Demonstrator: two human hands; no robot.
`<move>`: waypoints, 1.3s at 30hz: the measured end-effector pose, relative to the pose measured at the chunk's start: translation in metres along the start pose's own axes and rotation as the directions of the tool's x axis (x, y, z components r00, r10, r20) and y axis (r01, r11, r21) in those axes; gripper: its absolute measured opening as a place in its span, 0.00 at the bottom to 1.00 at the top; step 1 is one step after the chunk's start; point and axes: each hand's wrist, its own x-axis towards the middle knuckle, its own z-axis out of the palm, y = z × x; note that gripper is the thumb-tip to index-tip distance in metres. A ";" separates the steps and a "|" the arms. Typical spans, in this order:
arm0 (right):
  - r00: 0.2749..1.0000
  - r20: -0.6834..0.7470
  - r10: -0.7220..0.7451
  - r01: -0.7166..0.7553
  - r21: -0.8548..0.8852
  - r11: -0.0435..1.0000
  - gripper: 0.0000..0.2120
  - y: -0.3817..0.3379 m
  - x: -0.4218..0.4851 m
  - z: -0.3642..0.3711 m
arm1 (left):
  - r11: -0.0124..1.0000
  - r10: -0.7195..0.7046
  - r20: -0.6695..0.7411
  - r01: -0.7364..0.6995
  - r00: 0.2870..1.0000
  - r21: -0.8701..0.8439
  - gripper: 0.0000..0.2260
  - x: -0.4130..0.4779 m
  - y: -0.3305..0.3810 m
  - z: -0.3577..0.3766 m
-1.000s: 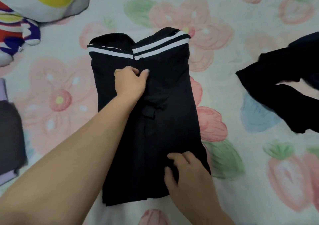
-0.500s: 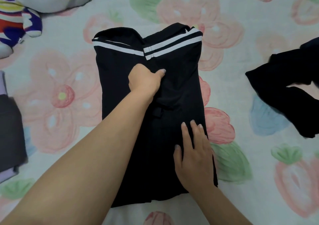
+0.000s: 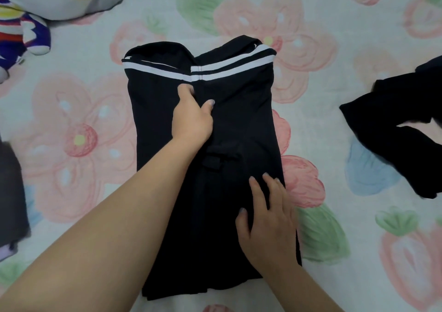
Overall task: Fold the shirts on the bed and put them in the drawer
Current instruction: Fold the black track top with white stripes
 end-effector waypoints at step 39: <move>0.927 0.287 -0.242 0.283 -0.113 0.952 0.26 0.008 -0.010 -0.005 | 0.757 0.306 0.052 -0.276 0.951 0.592 0.22 -0.190 -0.137 -0.046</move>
